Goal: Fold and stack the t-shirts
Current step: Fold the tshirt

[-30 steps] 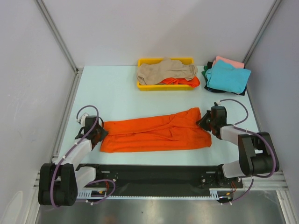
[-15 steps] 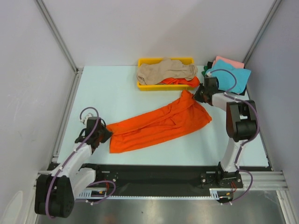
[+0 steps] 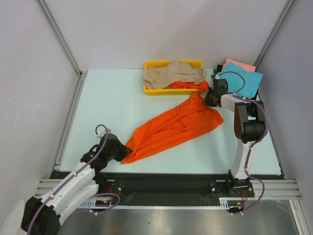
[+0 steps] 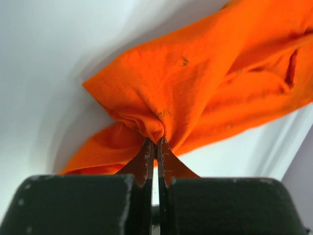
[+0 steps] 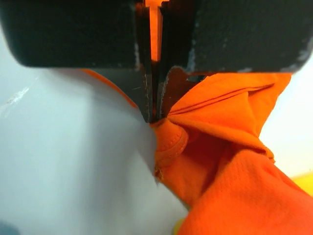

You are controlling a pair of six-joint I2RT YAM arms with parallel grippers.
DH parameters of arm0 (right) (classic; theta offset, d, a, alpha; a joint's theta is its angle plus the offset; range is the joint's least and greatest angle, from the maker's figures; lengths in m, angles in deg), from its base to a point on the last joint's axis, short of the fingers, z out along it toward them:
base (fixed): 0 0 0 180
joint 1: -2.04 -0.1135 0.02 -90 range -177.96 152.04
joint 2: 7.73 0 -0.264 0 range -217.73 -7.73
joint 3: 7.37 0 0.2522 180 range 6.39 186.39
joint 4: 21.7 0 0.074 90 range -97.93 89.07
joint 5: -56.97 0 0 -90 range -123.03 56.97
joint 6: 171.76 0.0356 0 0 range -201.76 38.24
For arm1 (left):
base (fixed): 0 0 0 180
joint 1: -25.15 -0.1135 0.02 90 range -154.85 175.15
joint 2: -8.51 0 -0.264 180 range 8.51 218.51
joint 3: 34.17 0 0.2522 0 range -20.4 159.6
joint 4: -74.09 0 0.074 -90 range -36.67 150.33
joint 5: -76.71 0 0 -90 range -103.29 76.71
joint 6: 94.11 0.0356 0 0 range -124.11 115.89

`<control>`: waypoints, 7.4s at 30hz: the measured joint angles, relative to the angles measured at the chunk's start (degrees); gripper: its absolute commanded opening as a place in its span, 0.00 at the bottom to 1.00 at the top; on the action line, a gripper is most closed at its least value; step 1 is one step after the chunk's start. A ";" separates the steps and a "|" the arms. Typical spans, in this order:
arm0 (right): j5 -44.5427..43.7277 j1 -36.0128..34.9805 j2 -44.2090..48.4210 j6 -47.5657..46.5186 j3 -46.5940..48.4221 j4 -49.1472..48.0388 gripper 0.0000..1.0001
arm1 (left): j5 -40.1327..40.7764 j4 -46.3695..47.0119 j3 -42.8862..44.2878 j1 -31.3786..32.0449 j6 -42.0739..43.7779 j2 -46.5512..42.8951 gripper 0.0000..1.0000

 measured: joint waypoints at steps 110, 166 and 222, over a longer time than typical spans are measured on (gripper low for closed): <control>-19.96 -73.99 29.40 46.69 -37.44 -7.34 0.61 | 5.18 -7.69 4.33 12.55 5.35 -0.22 0.79; -23.06 -82.53 48.92 55.32 -41.33 18.12 0.00 | -3.56 1.49 -2.21 22.67 9.42 2.03 0.62; -28.37 -106.68 41.97 72.22 -28.94 33.53 0.00 | 6.99 -21.55 15.56 57.11 -9.70 2.86 0.00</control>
